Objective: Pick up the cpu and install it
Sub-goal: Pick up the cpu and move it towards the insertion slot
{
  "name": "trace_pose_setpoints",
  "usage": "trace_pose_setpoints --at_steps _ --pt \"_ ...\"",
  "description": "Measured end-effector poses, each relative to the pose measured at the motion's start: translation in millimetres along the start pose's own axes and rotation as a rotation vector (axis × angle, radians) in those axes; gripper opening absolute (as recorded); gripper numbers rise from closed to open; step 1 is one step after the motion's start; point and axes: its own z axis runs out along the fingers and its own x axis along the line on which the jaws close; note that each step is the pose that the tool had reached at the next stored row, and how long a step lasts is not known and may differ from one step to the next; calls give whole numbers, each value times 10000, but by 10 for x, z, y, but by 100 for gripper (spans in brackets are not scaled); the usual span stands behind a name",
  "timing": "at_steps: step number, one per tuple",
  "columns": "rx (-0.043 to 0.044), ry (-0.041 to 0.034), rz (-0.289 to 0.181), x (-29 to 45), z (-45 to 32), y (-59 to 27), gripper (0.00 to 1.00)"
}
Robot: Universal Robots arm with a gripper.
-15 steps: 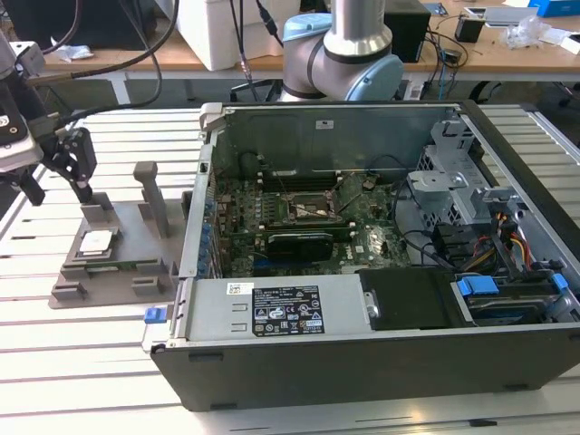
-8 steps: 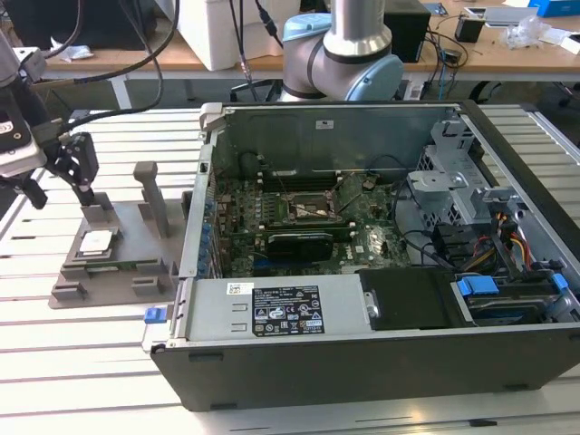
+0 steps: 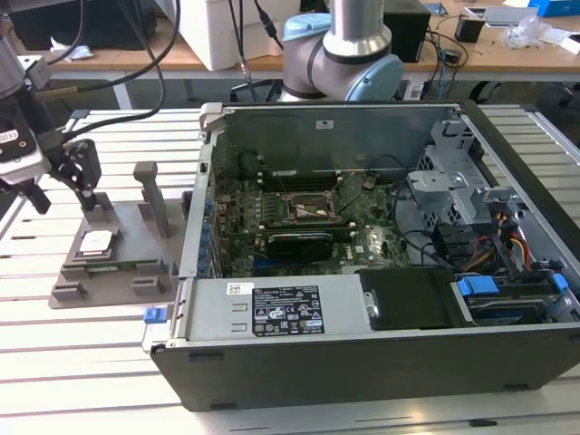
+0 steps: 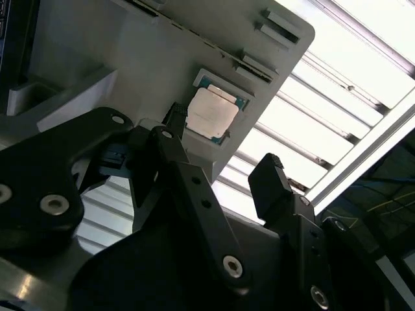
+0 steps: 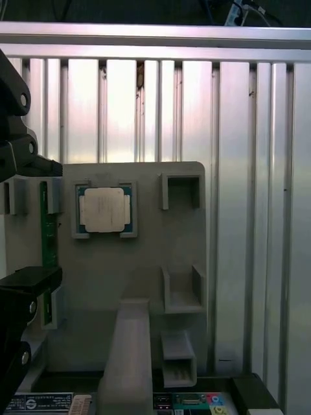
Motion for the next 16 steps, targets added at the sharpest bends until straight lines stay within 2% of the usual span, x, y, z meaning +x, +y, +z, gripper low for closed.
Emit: trace_pose_setpoints --at_steps 9,13,16 --pt "6 -1 0 -1 58 -1 66" --pt "10 0 0 -1 137 -2 66" --pt "103 2 -5 -15 195 33 66"
